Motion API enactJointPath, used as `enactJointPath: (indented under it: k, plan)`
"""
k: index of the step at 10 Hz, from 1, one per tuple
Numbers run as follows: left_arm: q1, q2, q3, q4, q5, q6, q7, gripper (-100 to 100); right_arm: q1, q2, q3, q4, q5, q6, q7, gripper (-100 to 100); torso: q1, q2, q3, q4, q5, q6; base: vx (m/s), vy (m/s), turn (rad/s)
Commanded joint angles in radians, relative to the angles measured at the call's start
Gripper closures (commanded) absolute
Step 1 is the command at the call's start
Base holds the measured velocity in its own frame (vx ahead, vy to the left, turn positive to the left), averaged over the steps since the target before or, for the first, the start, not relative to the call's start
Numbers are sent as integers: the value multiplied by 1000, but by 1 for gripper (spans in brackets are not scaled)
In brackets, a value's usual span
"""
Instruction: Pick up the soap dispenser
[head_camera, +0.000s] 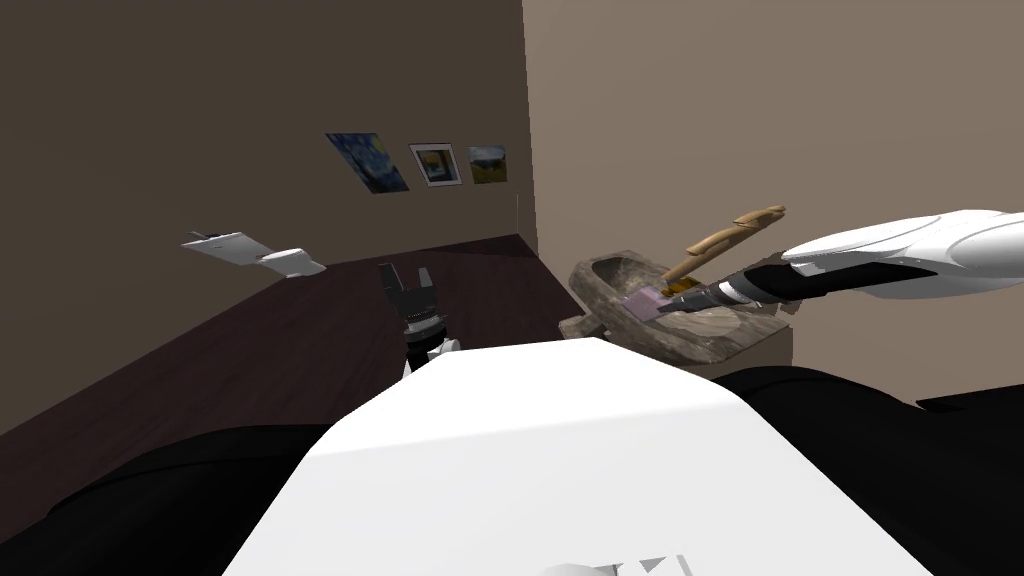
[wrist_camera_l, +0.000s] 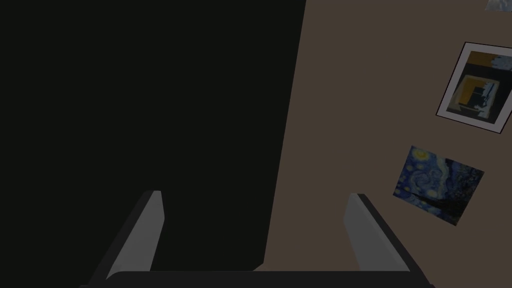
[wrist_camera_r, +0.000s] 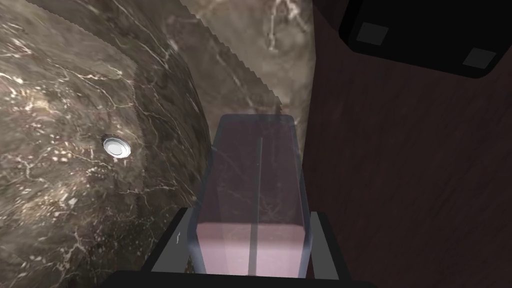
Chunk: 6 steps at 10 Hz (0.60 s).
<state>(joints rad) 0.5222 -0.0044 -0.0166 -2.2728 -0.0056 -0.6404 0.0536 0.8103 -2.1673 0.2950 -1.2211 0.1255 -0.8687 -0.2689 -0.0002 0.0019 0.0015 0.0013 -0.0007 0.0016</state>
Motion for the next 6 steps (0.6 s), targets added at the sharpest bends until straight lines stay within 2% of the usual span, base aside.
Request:
enactJointPath:
  k: [1,2,4,5,6]
  plan:
    - [0,0,0,0,0,0,0,0,0,0,0,0,0,0,0,0,0,0,0,0,0,0,0,0,0]
    - [0,0,0,0,0,0,0,0,-15,-30,6,-2,-11,-13,-12,100,0,0,0,0,0,0,-20,-13,-73]
    - [0,0,0,0,0,0,0,0,-20,-54,4,-2,-17,-25,-21,100,-1,2,1,0,0,1,-27,-25,-61]
    - [0,0,0,0,0,0,0,0,2,-43,-17,6,-12,-22,-18,100,-1,2,1,0,0,0,-9,-8,-3]
    - [0,0,0,0,0,0,0,0,1,-44,-16,6,-13,-23,-20,0,0,1,1,0,0,0,0,0,0]
